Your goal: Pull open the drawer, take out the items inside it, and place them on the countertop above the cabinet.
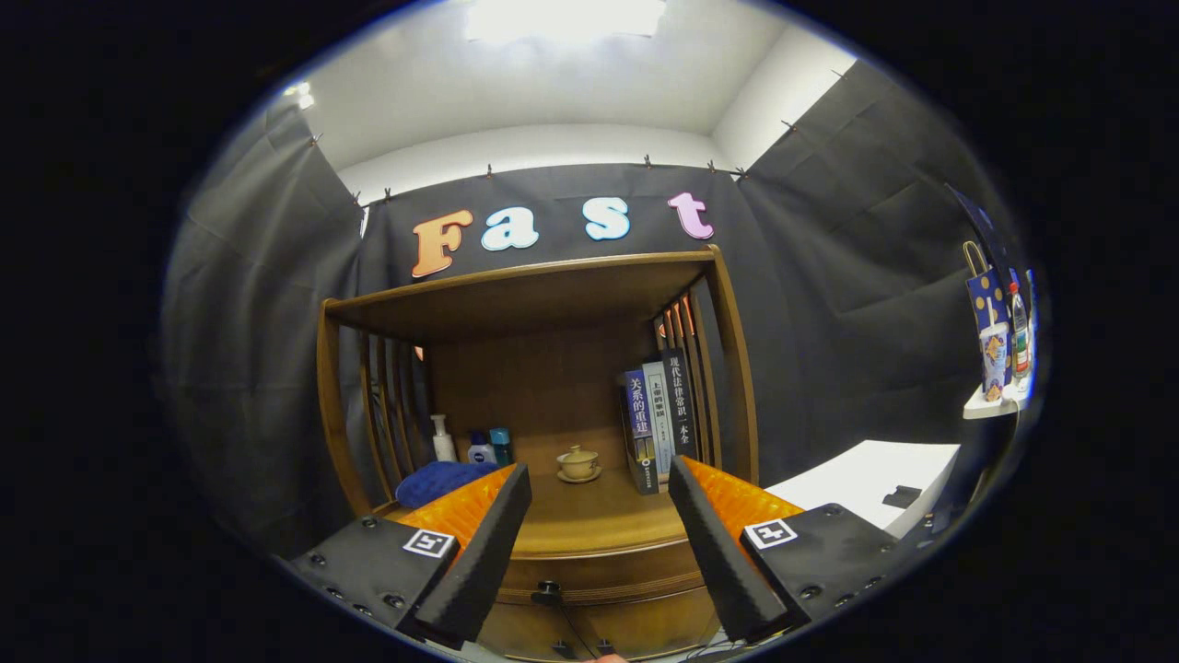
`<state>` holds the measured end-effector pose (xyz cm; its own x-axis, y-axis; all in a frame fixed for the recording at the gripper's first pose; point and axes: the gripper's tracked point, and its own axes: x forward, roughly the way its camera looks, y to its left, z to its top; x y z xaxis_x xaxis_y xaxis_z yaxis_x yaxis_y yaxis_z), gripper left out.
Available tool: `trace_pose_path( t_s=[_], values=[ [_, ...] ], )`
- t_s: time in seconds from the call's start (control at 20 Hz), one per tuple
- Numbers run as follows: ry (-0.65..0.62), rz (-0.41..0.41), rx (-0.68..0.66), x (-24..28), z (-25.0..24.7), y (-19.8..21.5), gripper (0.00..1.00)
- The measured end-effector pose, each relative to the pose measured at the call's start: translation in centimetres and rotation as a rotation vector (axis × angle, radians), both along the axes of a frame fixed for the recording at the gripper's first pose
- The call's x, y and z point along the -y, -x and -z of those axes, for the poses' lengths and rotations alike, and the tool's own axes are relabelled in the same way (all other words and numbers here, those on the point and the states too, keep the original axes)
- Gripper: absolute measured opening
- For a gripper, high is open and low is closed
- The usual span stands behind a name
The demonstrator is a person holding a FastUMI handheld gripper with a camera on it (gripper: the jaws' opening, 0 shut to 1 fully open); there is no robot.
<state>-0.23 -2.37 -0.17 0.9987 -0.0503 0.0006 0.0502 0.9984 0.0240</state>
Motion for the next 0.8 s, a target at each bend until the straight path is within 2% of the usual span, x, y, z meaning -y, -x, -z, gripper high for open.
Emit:
trace_pose_path(
  t_s=[0.35,0.8],
  values=[
    [-0.001,-0.012,-0.006,-0.6,0.3,-0.2,0.98],
    [-0.031,-0.097,-0.051,-4.1,4.2,-1.8,0.98]
  ],
)
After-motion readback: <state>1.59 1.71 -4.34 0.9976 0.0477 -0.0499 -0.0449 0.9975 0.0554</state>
